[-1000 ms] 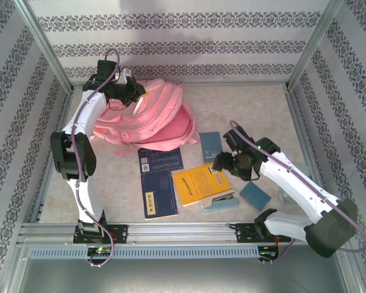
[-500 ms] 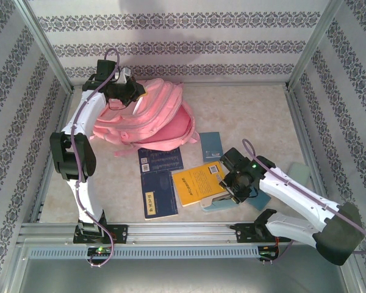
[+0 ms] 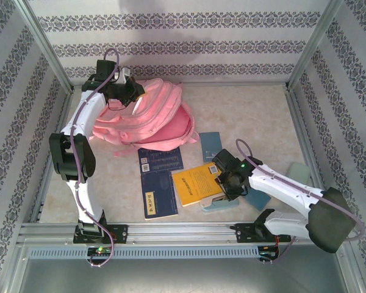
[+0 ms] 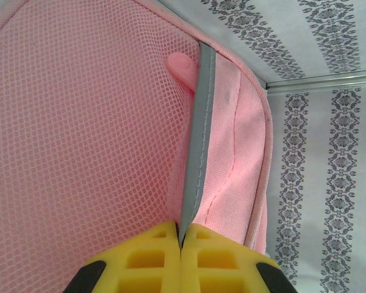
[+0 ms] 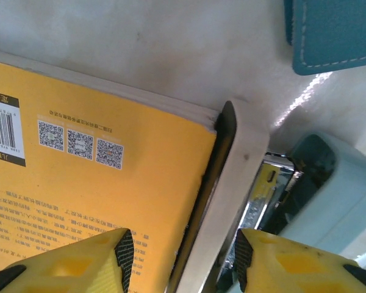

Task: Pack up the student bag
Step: Pick up the loose stationery from the bottom-center of the table.

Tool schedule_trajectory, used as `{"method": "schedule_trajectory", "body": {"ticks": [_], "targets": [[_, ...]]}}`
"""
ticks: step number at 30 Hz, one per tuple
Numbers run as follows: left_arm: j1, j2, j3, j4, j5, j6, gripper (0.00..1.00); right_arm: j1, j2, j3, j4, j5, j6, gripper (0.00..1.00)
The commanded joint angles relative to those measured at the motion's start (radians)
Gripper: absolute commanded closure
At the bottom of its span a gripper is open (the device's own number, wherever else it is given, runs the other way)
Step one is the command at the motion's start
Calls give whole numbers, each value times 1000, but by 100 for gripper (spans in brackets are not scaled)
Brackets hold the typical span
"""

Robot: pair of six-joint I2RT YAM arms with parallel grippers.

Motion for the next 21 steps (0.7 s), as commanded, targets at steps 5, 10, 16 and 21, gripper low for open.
{"method": "schedule_trajectory", "body": {"ticks": [5, 10, 16, 21], "targets": [[8, -62, 0, 39, 4, 12, 100, 24, 27, -47, 39, 27, 53, 50], [11, -63, 0, 39, 6, 10, 100, 28, 43, -62, 42, 61, 53, 50], [11, -63, -7, 46, 7, 7, 100, 18, 70, -67, 71, 82, 38, 60], [11, -65, -10, 49, 8, 7, 100, 3, 78, -66, 63, 82, 27, 74]]}}
